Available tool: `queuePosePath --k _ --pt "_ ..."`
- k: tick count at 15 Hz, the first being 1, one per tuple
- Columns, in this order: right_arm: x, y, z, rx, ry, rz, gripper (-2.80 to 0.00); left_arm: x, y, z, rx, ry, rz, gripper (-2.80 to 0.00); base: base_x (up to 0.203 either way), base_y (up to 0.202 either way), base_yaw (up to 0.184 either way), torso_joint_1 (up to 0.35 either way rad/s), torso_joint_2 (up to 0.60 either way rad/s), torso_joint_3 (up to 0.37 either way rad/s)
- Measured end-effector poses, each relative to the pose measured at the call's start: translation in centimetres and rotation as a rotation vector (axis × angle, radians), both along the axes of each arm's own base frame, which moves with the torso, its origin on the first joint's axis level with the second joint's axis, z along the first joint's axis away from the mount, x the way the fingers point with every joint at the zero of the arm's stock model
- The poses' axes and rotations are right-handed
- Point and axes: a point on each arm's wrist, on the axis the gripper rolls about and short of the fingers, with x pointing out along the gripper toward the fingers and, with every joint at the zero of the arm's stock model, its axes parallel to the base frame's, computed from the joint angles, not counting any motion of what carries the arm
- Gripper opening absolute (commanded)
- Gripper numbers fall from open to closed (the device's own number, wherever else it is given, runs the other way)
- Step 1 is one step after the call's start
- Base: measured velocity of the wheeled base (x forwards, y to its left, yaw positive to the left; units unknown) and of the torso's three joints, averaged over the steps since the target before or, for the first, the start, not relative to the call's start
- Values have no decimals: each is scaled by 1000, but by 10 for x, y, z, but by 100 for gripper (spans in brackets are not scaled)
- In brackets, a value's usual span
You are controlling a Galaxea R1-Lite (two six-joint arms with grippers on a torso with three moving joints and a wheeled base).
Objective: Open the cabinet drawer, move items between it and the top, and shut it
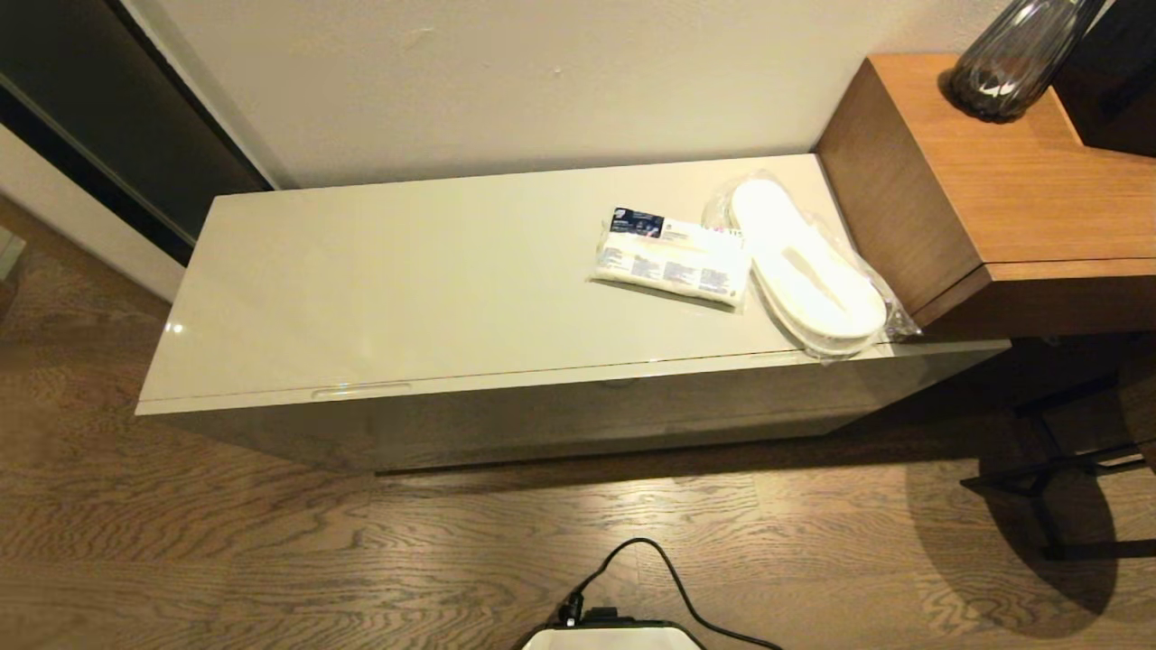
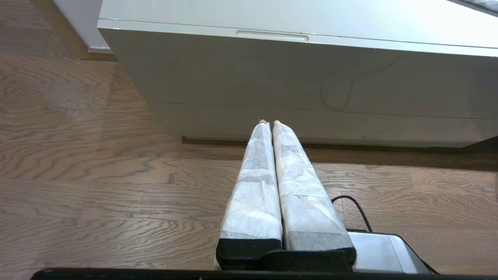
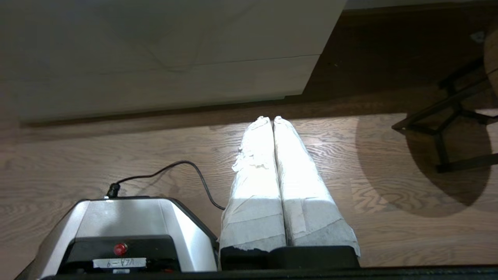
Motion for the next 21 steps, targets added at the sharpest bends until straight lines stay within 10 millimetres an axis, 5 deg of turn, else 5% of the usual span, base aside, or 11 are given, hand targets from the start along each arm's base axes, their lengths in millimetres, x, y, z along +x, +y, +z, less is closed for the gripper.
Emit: queuePosePath --k 21 --pt "0 0 -1 -30 6 10 -280 0 0 0 0 0 -1 -280 0 0 0 0 0 0"
